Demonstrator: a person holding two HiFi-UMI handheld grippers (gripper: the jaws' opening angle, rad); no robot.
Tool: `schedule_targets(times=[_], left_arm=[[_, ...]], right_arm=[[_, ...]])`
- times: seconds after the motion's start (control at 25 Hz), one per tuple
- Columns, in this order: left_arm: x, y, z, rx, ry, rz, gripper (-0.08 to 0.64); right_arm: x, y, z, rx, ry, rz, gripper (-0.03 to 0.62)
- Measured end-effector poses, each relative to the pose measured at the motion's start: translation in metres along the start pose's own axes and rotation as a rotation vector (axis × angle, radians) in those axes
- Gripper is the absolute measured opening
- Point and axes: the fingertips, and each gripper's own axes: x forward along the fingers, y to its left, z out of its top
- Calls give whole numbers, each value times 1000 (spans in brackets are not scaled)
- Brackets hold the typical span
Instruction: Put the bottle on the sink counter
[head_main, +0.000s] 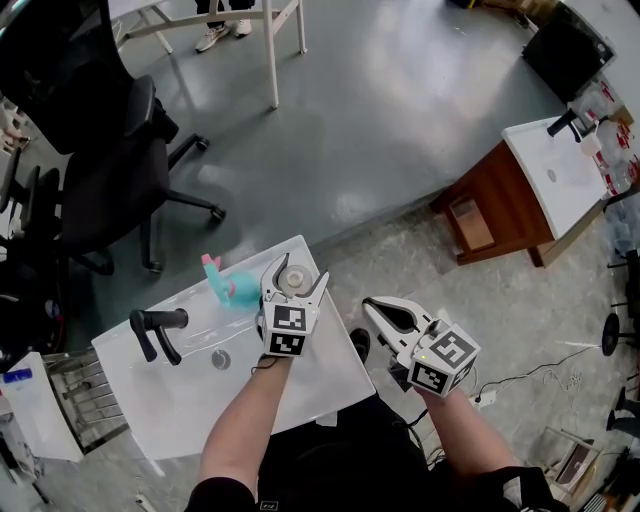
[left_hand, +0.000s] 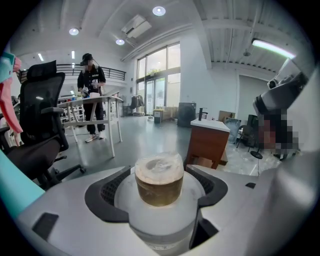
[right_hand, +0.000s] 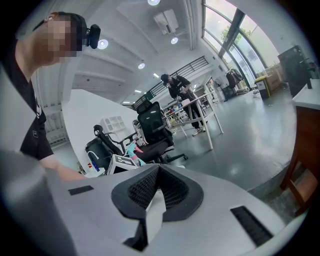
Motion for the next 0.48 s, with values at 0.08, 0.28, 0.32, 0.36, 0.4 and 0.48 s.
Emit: schedule_targets(times=[0.08,0.28,0.32,0.36,0.4,0.48], left_arm=[[-1,-1,-1,2,4,-1,334],[-4,-2,-5,10,22,-8,334],[-5,-2,-3,12,17,-8,334],[-6,-2,-1,16,11,-8,334],[-7,-2,2,21,5,-9,334],[-9,-2,6,29,-2,-13,334]], right_arm=[[0,0,-1,1,-1,3,14],[1,3,-1,1,-4,6,14],[1,4,-1,2,-4,4,14],[1,5,0,1,-5,4,14],[1,6,0,0,-6,4,14],[1,8,0,-3,-8,5,14]])
